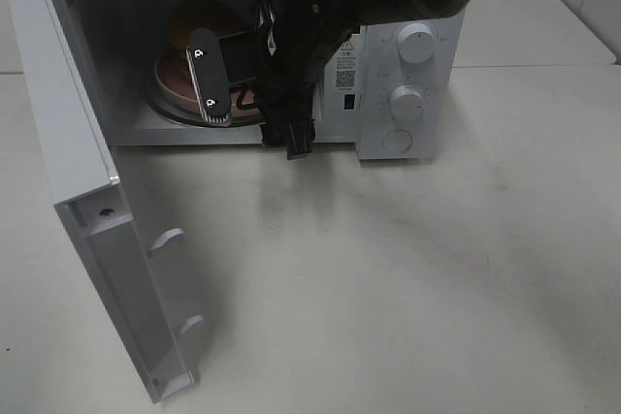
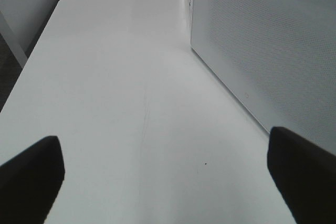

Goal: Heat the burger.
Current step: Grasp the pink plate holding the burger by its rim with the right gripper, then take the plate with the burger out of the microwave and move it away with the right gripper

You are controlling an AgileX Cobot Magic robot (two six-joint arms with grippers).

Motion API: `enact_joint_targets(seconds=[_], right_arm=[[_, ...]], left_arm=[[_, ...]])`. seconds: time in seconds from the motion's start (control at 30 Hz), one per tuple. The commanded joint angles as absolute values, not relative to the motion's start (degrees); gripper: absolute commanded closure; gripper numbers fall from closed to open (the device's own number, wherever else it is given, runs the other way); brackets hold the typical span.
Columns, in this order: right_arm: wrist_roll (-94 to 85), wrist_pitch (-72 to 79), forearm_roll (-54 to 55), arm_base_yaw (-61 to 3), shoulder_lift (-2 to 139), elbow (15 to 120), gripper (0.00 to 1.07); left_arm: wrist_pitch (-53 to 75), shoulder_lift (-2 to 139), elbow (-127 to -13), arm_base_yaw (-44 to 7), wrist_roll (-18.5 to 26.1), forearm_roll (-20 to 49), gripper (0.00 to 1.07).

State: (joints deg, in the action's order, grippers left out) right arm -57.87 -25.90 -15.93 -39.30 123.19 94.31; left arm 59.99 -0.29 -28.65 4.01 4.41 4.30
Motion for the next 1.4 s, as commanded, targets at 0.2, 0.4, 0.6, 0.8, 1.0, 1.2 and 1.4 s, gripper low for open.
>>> enact_joint_targets(seconds=[0.2, 0.4, 0.6, 0.8, 1.0, 1.2, 1.4], right_arm=[[-56.7, -30.7, -14.3, -39.5, 130.9, 104.0, 0.28], [-56.7, -32.4, -12.8, -39.5, 134.4, 109.0, 0.3], [-56.7, -32.9, -9.7, -39.4, 137.6, 112.2, 0.32], [-56.9, -32.5, -10.0, -39.4, 138.6, 112.4, 0.55], [-56.7, -32.4, -9.9, -39.4, 138.6, 112.4, 1.07], [-56.5, -34.3, -9.8, -39.5, 138.1, 112.1, 1.07], [-56.7, -33.6, -10.0, -39.5, 136.3, 109.8, 1.07]], left_arm=[[59.5, -1.4, -28.5, 4.1, 4.0, 4.4, 0.06], [59.5, -1.4, -28.5, 4.1, 4.0, 4.4, 0.06], [59.5, -1.4, -28.5, 4.1, 4.0, 4.4, 0.06], [59.5, -1.4, -28.5, 4.1, 4.0, 4.4, 0.06], [59.5, -1.4, -28.5, 4.1, 4.0, 4.4, 0.06], [59.5, -1.4, -28.5, 4.1, 4.0, 4.4, 0.06], [59.5, -1.4, -28.5, 4.1, 4.0, 4.4, 0.06]])
